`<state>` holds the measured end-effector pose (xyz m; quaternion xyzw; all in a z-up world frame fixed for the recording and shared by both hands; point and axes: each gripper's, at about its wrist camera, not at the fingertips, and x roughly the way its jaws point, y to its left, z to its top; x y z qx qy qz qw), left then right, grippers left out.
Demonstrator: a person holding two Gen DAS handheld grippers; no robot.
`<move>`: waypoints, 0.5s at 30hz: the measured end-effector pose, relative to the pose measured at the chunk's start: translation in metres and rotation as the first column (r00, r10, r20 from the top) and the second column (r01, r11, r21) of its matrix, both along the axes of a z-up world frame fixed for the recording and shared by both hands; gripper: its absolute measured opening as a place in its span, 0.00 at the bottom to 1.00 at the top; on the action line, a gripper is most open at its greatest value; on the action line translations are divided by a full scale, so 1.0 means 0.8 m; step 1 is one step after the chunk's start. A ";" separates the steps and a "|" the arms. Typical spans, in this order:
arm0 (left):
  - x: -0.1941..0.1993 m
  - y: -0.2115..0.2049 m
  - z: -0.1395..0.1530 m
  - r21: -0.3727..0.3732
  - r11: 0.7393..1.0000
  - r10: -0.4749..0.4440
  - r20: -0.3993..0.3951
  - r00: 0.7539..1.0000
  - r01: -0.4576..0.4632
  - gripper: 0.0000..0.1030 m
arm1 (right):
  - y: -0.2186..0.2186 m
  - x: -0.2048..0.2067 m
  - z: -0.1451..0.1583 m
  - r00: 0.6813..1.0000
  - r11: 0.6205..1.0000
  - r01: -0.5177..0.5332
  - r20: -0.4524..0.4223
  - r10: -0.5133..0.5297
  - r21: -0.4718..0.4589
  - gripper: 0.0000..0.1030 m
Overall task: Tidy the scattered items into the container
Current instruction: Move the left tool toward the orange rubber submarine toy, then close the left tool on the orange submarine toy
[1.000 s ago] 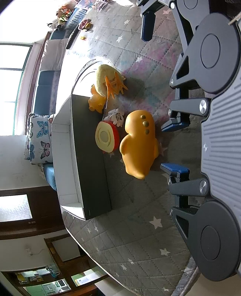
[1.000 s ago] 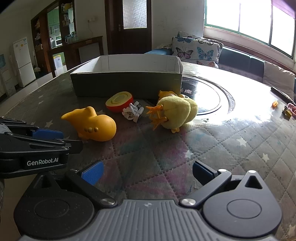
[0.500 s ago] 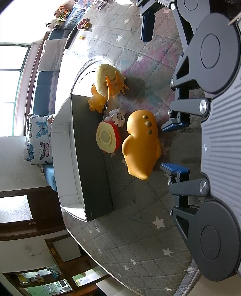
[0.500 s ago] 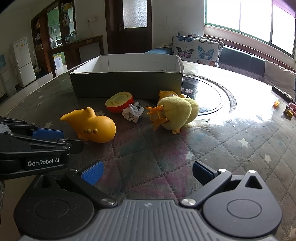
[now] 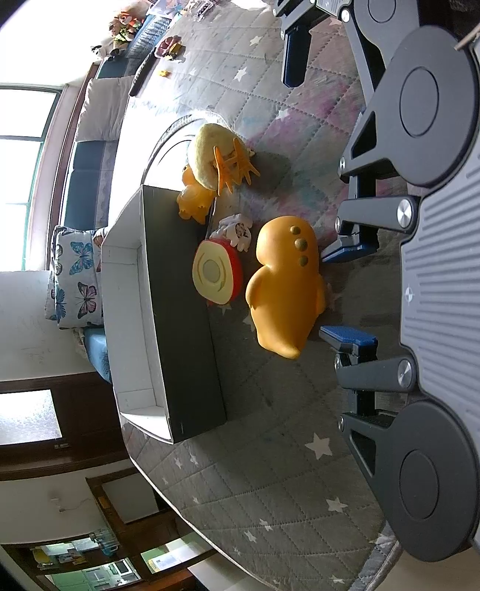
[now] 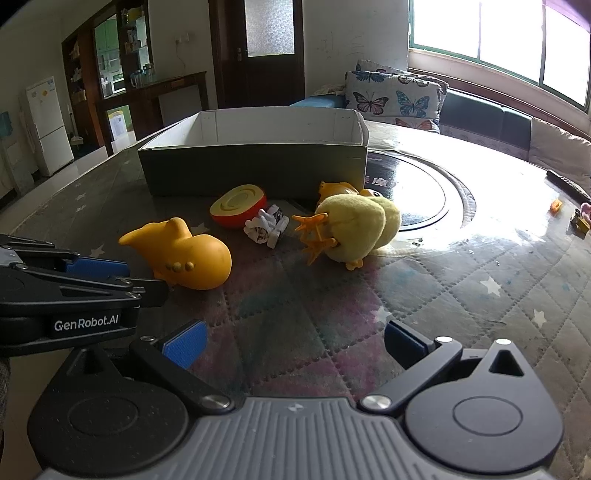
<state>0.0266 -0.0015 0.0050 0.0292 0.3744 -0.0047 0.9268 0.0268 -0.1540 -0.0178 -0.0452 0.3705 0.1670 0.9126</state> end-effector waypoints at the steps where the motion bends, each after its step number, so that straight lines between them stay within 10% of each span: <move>1: 0.001 0.001 0.000 -0.002 1.000 0.000 -0.002 1.000 0.000 0.39 | 0.000 0.001 0.000 1.000 1.000 -0.002 0.000 0.002 0.000 1.00; 15: 0.007 0.020 0.010 -0.036 0.999 0.007 -0.016 1.000 -0.007 0.39 | 0.014 0.014 0.003 0.999 0.999 -0.044 0.008 0.044 0.004 1.00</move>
